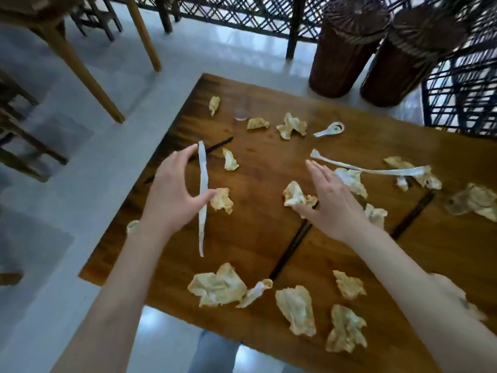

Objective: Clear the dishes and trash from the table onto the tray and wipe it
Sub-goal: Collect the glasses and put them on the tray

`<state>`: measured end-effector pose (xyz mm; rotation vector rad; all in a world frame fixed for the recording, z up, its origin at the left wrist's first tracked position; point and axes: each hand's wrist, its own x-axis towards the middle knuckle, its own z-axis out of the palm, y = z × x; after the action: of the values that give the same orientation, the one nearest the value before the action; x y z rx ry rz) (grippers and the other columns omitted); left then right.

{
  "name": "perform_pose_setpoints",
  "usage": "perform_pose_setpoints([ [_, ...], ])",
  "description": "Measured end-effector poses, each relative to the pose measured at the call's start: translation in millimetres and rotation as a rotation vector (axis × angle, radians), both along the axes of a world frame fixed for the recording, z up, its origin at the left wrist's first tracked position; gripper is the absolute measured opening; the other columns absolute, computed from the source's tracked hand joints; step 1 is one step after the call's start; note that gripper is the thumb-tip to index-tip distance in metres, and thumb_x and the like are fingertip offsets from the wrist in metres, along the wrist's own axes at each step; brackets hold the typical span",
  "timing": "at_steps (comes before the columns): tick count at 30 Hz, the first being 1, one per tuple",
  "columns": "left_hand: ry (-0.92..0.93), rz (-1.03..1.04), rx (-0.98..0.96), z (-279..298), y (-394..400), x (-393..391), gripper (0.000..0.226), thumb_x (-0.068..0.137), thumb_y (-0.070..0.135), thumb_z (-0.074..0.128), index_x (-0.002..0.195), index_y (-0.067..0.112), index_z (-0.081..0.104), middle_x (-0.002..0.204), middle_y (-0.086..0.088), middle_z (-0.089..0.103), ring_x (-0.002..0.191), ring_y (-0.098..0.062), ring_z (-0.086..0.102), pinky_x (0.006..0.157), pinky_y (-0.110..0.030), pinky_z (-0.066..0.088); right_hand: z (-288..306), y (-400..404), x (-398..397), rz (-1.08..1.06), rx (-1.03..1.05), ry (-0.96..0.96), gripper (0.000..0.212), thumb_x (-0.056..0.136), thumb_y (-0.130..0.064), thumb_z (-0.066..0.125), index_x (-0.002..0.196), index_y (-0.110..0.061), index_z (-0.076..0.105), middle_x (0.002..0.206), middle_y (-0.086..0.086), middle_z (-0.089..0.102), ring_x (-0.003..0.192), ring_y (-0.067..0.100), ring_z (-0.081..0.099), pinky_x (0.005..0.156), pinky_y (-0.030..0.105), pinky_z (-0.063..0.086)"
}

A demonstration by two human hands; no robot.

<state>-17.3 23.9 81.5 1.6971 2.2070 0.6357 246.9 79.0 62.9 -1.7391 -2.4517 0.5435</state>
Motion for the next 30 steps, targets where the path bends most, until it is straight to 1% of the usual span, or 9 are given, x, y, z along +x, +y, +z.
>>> perform_pose_setpoints([
  [5, 0.015, -0.148, -0.005, -23, 67, -38, 0.086, 0.072, 0.038, 0.078, 0.143, 0.032, 0.030, 0.148, 0.003, 0.036, 0.136, -0.019, 0.033, 0.106, -0.041, 0.036, -18, 21, -40, -0.140, 0.004, 0.040, 0.088, 0.082, -0.046, 0.062, 0.149, -0.023, 0.009, 0.155, -0.003, 0.019, 0.142, 0.015, 0.013, 0.111, 0.034, 0.019],
  [10, 0.002, -0.274, 0.029, -59, 120, -48, 0.086, 0.071, 0.039, 0.078, 0.142, 0.030, 0.032, 0.145, 0.003, 0.040, 0.134, -0.018, 0.035, 0.104, -0.039, 0.036, -46, 51, -57, -0.223, 0.000, 0.024, 0.089, 0.082, -0.047, 0.063, 0.149, -0.022, 0.010, 0.155, -0.002, 0.018, 0.142, 0.015, 0.015, 0.110, 0.031, 0.019],
  [14, 0.000, -0.326, 0.038, -92, 155, -47, 0.084, 0.071, 0.038, 0.078, 0.142, 0.028, 0.034, 0.143, 0.002, 0.043, 0.133, -0.018, 0.036, 0.104, -0.035, 0.034, -71, 80, -60, -0.268, 0.012, 0.029, 0.089, 0.081, -0.047, 0.063, 0.149, -0.022, 0.011, 0.155, -0.003, 0.018, 0.142, 0.015, 0.014, 0.109, 0.030, 0.017],
  [19, 0.049, -0.320, 0.095, -122, 196, -43, 0.078, 0.073, 0.036, 0.077, 0.139, 0.027, 0.038, 0.144, 0.001, 0.041, 0.134, -0.019, 0.035, 0.104, -0.033, 0.031, -98, 115, -67, -0.257, 0.025, 0.018, 0.088, 0.083, -0.047, 0.061, 0.149, -0.022, 0.009, 0.156, -0.002, 0.015, 0.143, 0.016, 0.010, 0.110, 0.031, 0.011],
  [21, 0.087, -0.283, 0.141, -130, 216, -43, 0.076, 0.073, 0.036, 0.077, 0.139, 0.027, 0.039, 0.147, -0.001, 0.035, 0.136, -0.021, 0.032, 0.102, -0.032, 0.029, -108, 126, -71, -0.249, 0.020, 0.028, 0.087, 0.083, -0.047, 0.060, 0.149, -0.022, 0.009, 0.156, -0.003, 0.014, 0.143, 0.016, 0.009, 0.114, 0.035, 0.014],
  [23, 0.115, -0.232, 0.179, -138, 238, -42, 0.077, 0.073, 0.038, 0.076, 0.139, 0.027, 0.038, 0.150, -0.003, 0.029, 0.137, -0.023, 0.028, 0.104, -0.035, 0.030, -117, 136, -73, -0.252, 0.026, 0.039, 0.087, 0.084, -0.047, 0.060, 0.149, -0.023, 0.008, 0.156, -0.004, 0.013, 0.143, 0.015, 0.009, 0.116, 0.037, 0.017],
  [25, 0.099, -0.195, 0.196, -144, 258, -40, 0.079, 0.074, 0.039, 0.075, 0.140, 0.027, 0.034, 0.151, -0.006, 0.027, 0.137, -0.025, 0.028, 0.105, -0.038, 0.032, -124, 142, -74, -0.258, 0.027, 0.033, 0.087, 0.083, -0.047, 0.060, 0.149, -0.024, 0.007, 0.156, -0.004, 0.012, 0.143, 0.015, 0.008, 0.116, 0.039, 0.018],
  [28, 0.043, -0.203, 0.191, -151, 285, -34, 0.078, 0.078, 0.039, 0.072, 0.142, 0.023, 0.030, 0.146, -0.008, 0.033, 0.134, -0.026, 0.033, 0.107, -0.041, 0.035, -133, 147, -73, -0.273, 0.014, 0.024, 0.088, 0.083, -0.048, 0.060, 0.149, -0.024, 0.006, 0.156, -0.005, 0.011, 0.143, 0.015, 0.008, 0.116, 0.039, 0.018],
  [30, 0.052, -0.224, 0.188, -155, 297, -29, 0.074, 0.080, 0.038, 0.070, 0.141, 0.020, 0.032, 0.143, -0.009, 0.039, 0.129, -0.026, 0.037, 0.105, -0.041, 0.038, -136, 147, -71, -0.284, 0.002, 0.019, 0.088, 0.083, -0.048, 0.060, 0.149, -0.025, 0.006, 0.156, -0.005, 0.011, 0.143, 0.014, 0.007, 0.116, 0.039, 0.018],
])
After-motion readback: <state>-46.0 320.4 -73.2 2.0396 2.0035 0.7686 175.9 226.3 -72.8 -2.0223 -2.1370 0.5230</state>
